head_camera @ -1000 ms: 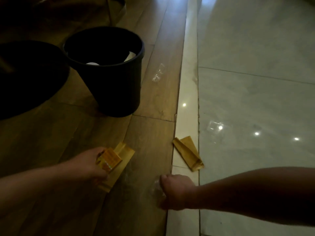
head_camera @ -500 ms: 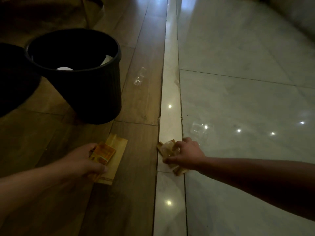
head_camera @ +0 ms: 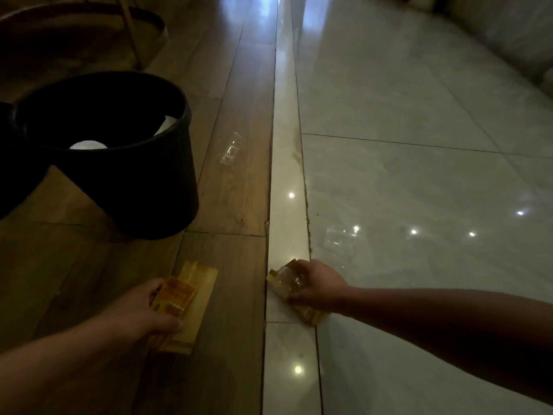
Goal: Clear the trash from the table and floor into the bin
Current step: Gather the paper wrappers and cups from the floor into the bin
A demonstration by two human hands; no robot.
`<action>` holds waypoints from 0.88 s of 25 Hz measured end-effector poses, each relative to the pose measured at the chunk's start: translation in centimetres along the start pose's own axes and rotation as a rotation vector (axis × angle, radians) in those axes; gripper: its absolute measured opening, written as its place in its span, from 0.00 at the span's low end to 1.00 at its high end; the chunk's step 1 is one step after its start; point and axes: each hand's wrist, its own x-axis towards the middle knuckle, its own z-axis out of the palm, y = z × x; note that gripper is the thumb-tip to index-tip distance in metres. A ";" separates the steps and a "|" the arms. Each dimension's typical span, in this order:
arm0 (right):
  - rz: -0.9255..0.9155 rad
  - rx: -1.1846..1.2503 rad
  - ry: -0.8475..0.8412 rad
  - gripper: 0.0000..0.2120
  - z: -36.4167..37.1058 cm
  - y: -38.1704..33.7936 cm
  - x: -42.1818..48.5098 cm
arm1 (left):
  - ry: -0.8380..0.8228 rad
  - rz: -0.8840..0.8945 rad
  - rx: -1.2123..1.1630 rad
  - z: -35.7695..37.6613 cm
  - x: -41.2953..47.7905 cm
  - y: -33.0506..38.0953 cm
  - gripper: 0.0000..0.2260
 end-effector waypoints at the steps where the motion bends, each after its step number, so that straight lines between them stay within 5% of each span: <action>1: 0.001 0.066 -0.019 0.31 -0.5 0.2 -0.3 | 0.006 -0.003 -0.018 0.2 0.5 0.3 0.35; 10: -0.058 -0.165 -0.138 0.29 -3.9 1.7 -1.7 | -0.026 0.012 -0.050 2.0 2.9 2.7 0.30; 15: -0.142 -0.149 0.134 0.29 -9.9 1.4 1.2 | 0.038 0.029 -0.060 2.2 3.1 4.1 0.33; 20: 0.036 -0.397 -0.135 0.34 -11.1 3.2 5.4 | 0.043 -0.004 -0.134 3.8 3.7 4.6 0.35; 22: 0.040 -0.433 -0.118 0.35 -10.2 3.8 6.1 | 0.025 0.005 -0.139 4.1 3.9 4.7 0.38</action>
